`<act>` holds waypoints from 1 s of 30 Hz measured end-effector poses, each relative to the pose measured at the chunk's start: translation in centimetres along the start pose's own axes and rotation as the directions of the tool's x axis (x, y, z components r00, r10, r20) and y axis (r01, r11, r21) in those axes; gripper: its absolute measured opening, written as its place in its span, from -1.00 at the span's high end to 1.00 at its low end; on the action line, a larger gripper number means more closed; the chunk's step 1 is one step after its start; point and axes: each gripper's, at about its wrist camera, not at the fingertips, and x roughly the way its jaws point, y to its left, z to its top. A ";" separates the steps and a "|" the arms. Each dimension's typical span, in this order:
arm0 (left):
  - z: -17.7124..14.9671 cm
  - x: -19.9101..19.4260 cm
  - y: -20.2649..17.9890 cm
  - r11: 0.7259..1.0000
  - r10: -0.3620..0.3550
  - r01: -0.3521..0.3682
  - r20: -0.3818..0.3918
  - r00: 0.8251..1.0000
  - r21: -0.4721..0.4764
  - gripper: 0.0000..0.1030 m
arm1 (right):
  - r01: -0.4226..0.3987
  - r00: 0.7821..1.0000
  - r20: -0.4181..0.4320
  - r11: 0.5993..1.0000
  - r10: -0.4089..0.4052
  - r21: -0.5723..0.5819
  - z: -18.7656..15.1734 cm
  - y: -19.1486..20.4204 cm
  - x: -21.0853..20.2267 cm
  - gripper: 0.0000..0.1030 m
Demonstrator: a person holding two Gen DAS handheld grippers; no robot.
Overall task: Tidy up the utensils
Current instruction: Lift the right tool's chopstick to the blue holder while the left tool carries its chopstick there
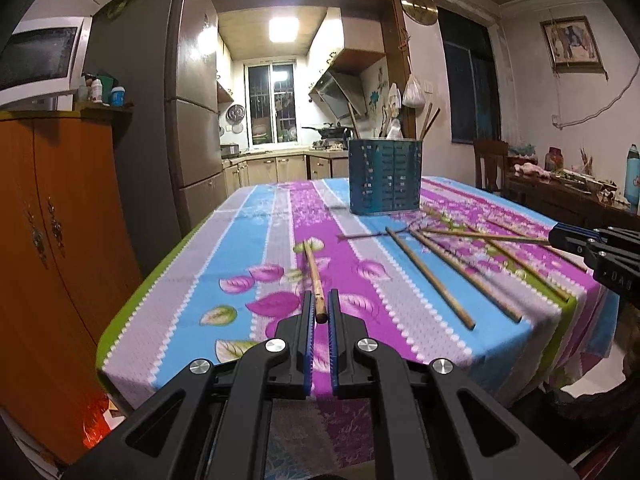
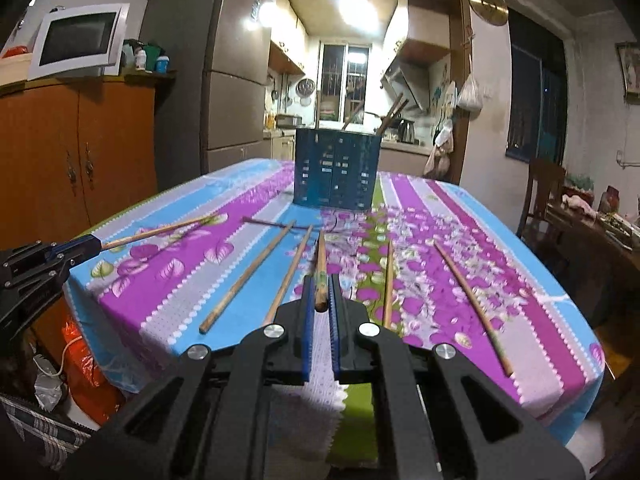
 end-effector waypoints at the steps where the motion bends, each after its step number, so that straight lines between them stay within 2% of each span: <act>1: 0.4 -0.2 -0.1 1.000 0.005 -0.005 0.006 1.000 0.002 0.85 | 0.001 1.000 0.008 1.000 -0.001 0.000 0.2 -0.1 -0.1 0.90; 10: 4.0 -0.5 0.3 0.999 0.001 -0.002 -0.005 1.000 -0.039 0.86 | -0.013 0.995 0.100 0.999 0.017 -0.045 3.1 -1.0 -1.8 0.90; 21: 9.7 0.2 0.6 0.998 -0.001 -0.001 -0.037 0.999 -0.057 0.86 | -0.093 0.988 0.121 0.996 0.093 -0.013 6.7 -2.6 -1.5 0.90; 30: 13.4 1.0 0.2 0.999 0.002 -0.002 -0.011 1.000 -0.035 0.86 | -0.120 0.981 0.151 0.993 0.121 -0.019 10.0 -3.8 -0.7 0.90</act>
